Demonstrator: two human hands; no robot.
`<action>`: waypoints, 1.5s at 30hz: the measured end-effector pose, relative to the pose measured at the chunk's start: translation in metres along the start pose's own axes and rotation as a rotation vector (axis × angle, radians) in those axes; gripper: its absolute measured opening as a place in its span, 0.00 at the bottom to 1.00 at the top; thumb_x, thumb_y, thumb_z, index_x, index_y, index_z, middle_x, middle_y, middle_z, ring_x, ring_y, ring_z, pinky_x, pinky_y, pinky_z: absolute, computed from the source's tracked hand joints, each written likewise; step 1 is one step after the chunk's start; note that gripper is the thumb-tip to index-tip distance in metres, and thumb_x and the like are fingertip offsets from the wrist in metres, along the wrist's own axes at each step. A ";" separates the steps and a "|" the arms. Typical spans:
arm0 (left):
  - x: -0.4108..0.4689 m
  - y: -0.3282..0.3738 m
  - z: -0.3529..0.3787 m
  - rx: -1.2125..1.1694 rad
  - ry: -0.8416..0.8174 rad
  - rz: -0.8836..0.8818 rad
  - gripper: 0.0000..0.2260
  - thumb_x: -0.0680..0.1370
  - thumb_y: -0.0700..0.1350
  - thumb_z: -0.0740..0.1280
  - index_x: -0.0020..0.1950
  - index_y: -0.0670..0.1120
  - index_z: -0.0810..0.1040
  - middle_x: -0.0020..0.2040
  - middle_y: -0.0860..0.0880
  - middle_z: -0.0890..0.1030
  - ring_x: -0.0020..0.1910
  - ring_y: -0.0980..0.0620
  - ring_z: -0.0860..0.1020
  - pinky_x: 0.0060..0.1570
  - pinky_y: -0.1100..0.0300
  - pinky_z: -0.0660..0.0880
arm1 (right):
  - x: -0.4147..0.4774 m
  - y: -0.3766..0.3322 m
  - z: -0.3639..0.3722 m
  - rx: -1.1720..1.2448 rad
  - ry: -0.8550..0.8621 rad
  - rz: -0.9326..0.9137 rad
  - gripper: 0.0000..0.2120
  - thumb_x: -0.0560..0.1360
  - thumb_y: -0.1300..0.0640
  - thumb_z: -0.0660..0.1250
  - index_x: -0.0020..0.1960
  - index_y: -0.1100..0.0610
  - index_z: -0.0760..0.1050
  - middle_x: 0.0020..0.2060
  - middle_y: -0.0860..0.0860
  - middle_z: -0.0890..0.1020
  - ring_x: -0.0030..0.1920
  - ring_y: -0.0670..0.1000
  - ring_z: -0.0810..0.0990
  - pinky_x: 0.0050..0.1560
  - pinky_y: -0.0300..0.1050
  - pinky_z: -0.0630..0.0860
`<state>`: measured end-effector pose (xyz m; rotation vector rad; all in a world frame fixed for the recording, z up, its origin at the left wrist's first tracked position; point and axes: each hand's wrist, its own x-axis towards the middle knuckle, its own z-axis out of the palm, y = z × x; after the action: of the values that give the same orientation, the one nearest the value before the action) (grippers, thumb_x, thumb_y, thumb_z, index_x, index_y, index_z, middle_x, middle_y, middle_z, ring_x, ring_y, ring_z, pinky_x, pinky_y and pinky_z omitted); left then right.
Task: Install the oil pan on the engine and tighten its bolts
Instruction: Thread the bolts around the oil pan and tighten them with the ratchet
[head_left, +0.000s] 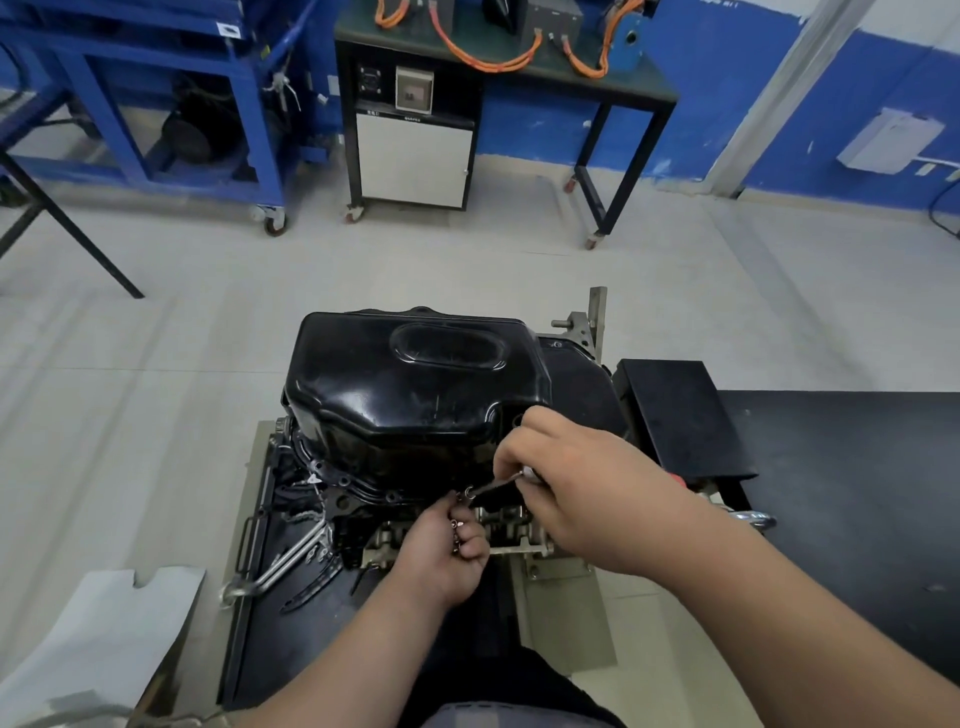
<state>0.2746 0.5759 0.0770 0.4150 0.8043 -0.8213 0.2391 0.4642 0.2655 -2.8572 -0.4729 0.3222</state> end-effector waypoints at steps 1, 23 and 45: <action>0.001 -0.001 0.000 0.000 0.005 0.004 0.12 0.81 0.47 0.56 0.38 0.47 0.68 0.20 0.54 0.63 0.15 0.59 0.60 0.13 0.70 0.52 | 0.002 -0.001 0.000 -0.008 -0.009 -0.007 0.07 0.78 0.56 0.58 0.54 0.48 0.71 0.48 0.44 0.67 0.39 0.51 0.73 0.40 0.50 0.73; -0.003 0.009 0.002 -0.035 -0.055 -0.035 0.12 0.80 0.48 0.57 0.41 0.45 0.74 0.21 0.55 0.65 0.16 0.59 0.61 0.12 0.68 0.54 | 0.030 -0.006 0.000 -0.191 -0.015 -0.039 0.11 0.79 0.53 0.55 0.59 0.45 0.68 0.52 0.44 0.71 0.43 0.52 0.77 0.39 0.46 0.73; 0.000 0.010 -0.005 -0.013 -0.036 -0.033 0.12 0.80 0.46 0.57 0.39 0.44 0.73 0.22 0.54 0.66 0.15 0.58 0.61 0.13 0.70 0.55 | 0.042 -0.014 -0.002 -0.240 -0.004 -0.002 0.11 0.76 0.53 0.59 0.58 0.49 0.66 0.51 0.47 0.71 0.40 0.55 0.77 0.33 0.46 0.69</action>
<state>0.2801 0.5852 0.0741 0.3751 0.7849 -0.8515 0.2743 0.4909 0.2633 -3.0876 -0.5495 0.2893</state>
